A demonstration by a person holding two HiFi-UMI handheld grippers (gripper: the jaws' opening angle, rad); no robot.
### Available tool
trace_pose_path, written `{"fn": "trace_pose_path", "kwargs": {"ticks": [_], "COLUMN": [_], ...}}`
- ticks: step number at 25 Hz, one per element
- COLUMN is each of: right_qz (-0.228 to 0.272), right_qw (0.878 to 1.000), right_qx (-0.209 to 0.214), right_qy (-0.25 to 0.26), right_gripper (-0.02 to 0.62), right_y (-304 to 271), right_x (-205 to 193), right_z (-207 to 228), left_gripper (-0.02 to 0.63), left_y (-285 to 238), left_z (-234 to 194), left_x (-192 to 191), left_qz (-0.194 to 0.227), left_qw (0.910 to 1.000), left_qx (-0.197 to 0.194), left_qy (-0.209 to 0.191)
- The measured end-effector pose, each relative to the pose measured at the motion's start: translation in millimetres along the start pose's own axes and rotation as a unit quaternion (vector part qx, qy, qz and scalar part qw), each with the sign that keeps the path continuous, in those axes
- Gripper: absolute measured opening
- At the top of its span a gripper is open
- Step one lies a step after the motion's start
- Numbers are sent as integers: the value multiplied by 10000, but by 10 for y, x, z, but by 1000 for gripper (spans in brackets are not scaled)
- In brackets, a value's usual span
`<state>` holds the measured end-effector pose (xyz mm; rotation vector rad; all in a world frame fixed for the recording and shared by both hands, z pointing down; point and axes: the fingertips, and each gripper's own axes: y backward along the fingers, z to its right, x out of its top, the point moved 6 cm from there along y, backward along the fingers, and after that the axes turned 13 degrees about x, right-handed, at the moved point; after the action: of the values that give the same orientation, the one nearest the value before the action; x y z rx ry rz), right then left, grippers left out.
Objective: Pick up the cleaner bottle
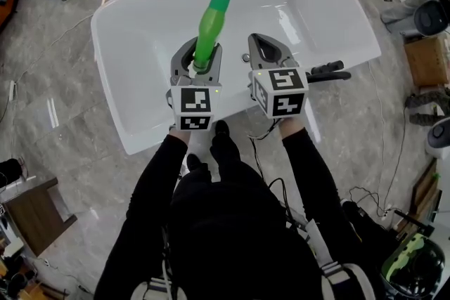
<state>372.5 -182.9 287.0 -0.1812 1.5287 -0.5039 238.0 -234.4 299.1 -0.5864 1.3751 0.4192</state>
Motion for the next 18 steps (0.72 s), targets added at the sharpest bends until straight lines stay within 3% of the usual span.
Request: {"fn": "trace_pose_path", "kwargs": {"ticks": [18], "right_qz": [-14], "right_qw": [10000], "right_qx": [-56], "right_qy": [-72], "right_gripper": [2], "right_y": [36], "right_x": [-43], "right_z": [452], "left_gripper": [190], "left_y": [-332], "left_z": [353], "left_x": [61], "left_qz": [-39], "left_qw": [9999], "left_qx": [-98], "left_qy": [-89]}}
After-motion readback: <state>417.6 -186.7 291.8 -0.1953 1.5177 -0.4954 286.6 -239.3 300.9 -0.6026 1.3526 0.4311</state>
